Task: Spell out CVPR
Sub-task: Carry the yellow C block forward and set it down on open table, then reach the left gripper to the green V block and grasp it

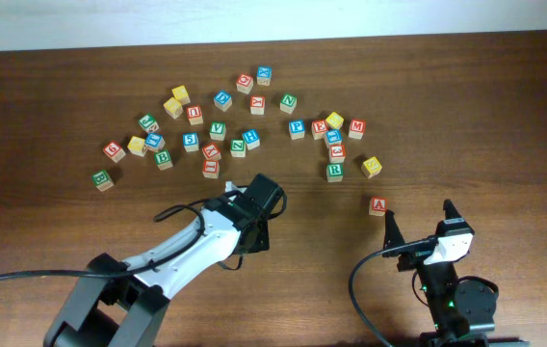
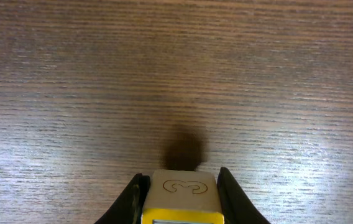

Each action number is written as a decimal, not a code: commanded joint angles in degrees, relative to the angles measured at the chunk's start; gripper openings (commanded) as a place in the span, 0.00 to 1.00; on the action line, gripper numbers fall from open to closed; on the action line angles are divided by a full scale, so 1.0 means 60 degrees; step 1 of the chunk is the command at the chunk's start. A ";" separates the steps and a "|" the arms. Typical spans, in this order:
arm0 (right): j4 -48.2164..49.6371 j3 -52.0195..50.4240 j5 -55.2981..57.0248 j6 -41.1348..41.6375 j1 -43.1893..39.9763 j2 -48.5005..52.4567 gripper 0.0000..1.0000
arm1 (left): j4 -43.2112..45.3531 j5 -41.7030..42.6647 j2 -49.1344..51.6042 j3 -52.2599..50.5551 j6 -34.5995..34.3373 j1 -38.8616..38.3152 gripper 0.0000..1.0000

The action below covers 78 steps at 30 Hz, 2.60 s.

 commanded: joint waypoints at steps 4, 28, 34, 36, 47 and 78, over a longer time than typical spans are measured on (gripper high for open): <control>-0.0051 -0.0051 0.0015 0.0069 -0.0091 -0.0062 0.98 | 0.0441 -0.0182 -0.0047 -0.0040 -0.0098 -0.0029 0.24; -0.0051 -0.0051 0.0015 0.0069 -0.0091 -0.0062 0.98 | 0.0477 -0.0291 -0.0047 -0.0040 -0.0091 -0.0029 0.28; -0.0051 -0.0051 0.0015 0.0069 -0.0091 -0.0062 0.98 | 0.0433 -0.0506 -0.0047 -0.0040 0.0015 -0.0029 0.28; -0.0051 -0.0051 0.0015 0.0069 -0.0091 -0.0062 0.98 | 0.0444 -0.0510 -0.0047 -0.0040 0.0015 -0.0029 0.28; -0.0051 -0.0051 0.0015 0.0069 -0.0091 -0.0062 0.98 | 0.0448 -0.0503 -0.0047 -0.0040 0.0408 -0.0029 0.39; -0.0051 -0.0051 0.0015 0.0069 -0.0091 -0.0062 0.98 | -0.2586 0.0149 -0.2167 0.2415 0.0954 0.6135 0.99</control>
